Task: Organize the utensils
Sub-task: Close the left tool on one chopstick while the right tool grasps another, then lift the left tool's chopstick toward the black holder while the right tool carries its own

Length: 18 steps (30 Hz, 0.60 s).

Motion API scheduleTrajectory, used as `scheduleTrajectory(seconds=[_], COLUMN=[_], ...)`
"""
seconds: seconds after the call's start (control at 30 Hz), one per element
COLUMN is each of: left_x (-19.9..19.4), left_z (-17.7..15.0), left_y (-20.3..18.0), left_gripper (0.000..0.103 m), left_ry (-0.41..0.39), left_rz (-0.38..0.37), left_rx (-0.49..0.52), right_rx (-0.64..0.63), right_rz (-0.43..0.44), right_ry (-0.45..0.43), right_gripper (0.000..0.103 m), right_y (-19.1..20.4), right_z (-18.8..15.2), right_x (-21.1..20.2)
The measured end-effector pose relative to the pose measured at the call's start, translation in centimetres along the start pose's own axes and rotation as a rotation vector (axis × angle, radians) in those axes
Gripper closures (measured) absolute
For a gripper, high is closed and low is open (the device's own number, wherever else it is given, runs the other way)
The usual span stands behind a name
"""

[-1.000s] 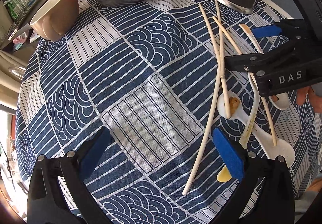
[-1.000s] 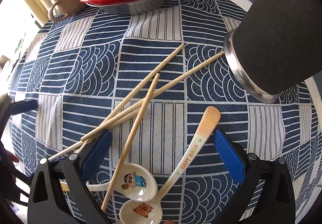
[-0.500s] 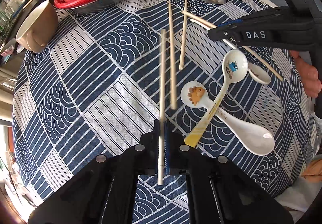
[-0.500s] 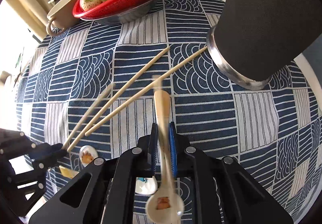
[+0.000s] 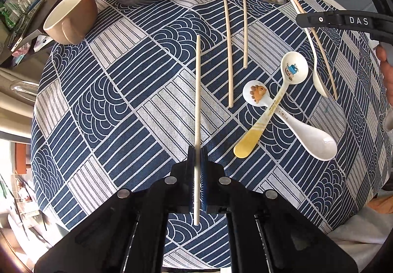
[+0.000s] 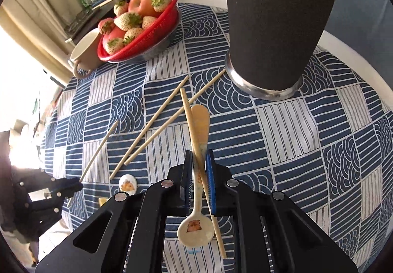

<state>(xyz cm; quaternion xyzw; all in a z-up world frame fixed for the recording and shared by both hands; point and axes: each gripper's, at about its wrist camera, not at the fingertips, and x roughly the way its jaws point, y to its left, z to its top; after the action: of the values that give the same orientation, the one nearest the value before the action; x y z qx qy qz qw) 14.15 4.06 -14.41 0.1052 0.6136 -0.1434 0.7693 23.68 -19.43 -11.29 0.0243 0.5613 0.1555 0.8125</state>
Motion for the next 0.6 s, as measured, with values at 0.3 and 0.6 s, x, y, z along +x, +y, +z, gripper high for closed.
scheduleTrajectory(seconds=[0.3,0.6], left_x=[-3.2,-4.6], left_z=[-1.8,-2.2], left_y=[-0.1,-1.0], left_gripper=[0.098,0.098], left_ry=[-0.041,-0.071], left_rz=[0.032,0.038], left_rx=[-0.01,-0.006], right_rx=[0.024,0.003], right_rz=[0.029,0.045], right_ry=[-0.053,-0.09], right_gripper=[0.093,0.093], right_y=[0.6,0.7], right_z=[-0.3,-1.3], right_x=[-1.9,-4.3])
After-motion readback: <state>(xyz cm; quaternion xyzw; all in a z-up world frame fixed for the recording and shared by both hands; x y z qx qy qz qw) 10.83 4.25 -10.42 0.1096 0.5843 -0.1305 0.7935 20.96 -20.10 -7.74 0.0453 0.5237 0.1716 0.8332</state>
